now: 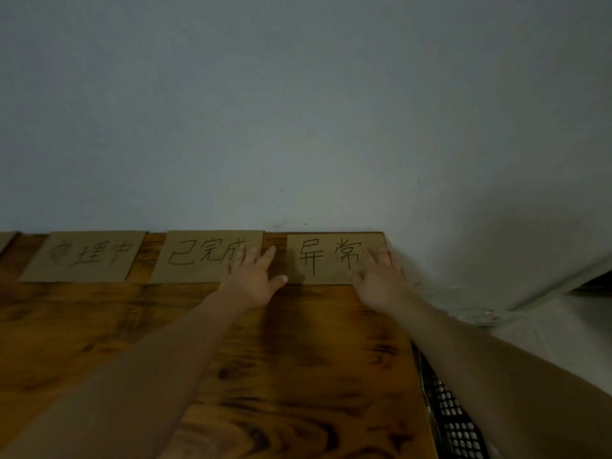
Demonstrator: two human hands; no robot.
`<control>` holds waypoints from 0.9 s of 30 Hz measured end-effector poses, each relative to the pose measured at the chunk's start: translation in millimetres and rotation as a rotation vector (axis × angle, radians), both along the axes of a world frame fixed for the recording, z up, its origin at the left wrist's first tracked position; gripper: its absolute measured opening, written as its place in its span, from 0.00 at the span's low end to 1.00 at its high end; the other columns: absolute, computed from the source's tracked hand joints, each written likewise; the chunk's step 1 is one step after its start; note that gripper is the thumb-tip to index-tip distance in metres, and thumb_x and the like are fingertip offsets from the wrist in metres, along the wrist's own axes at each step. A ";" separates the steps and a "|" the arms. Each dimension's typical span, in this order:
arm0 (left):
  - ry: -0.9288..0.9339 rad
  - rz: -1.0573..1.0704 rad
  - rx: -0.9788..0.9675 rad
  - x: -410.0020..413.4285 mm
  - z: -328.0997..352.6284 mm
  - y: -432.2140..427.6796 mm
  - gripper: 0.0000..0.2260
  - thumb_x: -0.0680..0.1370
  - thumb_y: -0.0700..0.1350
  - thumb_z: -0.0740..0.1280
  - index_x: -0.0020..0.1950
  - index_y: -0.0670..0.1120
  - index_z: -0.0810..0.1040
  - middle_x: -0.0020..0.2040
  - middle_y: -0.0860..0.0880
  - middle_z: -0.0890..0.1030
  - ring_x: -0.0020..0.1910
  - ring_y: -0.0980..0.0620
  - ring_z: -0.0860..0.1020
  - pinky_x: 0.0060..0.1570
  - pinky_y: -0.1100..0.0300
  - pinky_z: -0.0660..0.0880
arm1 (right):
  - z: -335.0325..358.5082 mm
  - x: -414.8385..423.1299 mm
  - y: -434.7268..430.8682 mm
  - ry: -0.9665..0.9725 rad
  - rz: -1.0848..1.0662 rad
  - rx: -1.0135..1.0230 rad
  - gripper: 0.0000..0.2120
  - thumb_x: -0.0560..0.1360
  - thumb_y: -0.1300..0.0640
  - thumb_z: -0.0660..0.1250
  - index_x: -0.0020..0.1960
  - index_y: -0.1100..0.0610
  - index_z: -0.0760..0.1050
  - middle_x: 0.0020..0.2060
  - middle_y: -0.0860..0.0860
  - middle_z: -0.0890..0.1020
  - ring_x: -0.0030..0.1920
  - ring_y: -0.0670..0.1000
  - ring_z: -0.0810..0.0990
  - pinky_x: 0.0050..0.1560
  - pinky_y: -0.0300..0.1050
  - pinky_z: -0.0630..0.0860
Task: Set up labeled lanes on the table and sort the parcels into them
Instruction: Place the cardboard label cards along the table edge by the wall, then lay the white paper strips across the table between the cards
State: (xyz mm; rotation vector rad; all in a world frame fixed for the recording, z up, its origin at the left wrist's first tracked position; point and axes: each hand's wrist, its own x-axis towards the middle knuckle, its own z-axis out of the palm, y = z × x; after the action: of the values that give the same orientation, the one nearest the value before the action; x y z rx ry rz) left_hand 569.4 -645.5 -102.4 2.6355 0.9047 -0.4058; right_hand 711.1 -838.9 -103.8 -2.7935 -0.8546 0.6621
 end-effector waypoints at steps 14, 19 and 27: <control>-0.078 0.344 0.051 -377.1 150.2 129.0 0.35 0.76 0.65 0.58 0.78 0.54 0.49 0.79 0.48 0.45 0.77 0.45 0.42 0.74 0.42 0.49 | 158.1 -282.8 187.7 0.013 0.436 0.177 0.34 0.79 0.38 0.52 0.78 0.53 0.48 0.77 0.56 0.54 0.76 0.58 0.55 0.74 0.55 0.56; -0.112 0.483 0.079 -527.1 178.6 158.3 0.34 0.76 0.63 0.60 0.77 0.52 0.52 0.79 0.46 0.48 0.77 0.44 0.45 0.74 0.45 0.50 | 181.9 -410.6 240.6 0.025 0.534 0.204 0.34 0.79 0.37 0.54 0.78 0.53 0.50 0.77 0.55 0.57 0.75 0.58 0.58 0.74 0.52 0.58; -0.166 0.671 0.091 -713.2 200.1 211.0 0.35 0.76 0.62 0.62 0.78 0.51 0.52 0.78 0.46 0.51 0.77 0.42 0.50 0.73 0.44 0.55 | 200.8 -554.4 326.8 0.019 0.717 0.212 0.33 0.79 0.38 0.55 0.78 0.52 0.53 0.76 0.55 0.60 0.73 0.58 0.62 0.71 0.51 0.61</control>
State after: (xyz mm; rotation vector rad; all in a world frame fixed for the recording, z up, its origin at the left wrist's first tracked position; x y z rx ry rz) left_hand -143.8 -434.5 97.7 2.2072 1.6765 0.0254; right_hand 156.7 -512.2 97.0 -2.2503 -1.8223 0.6240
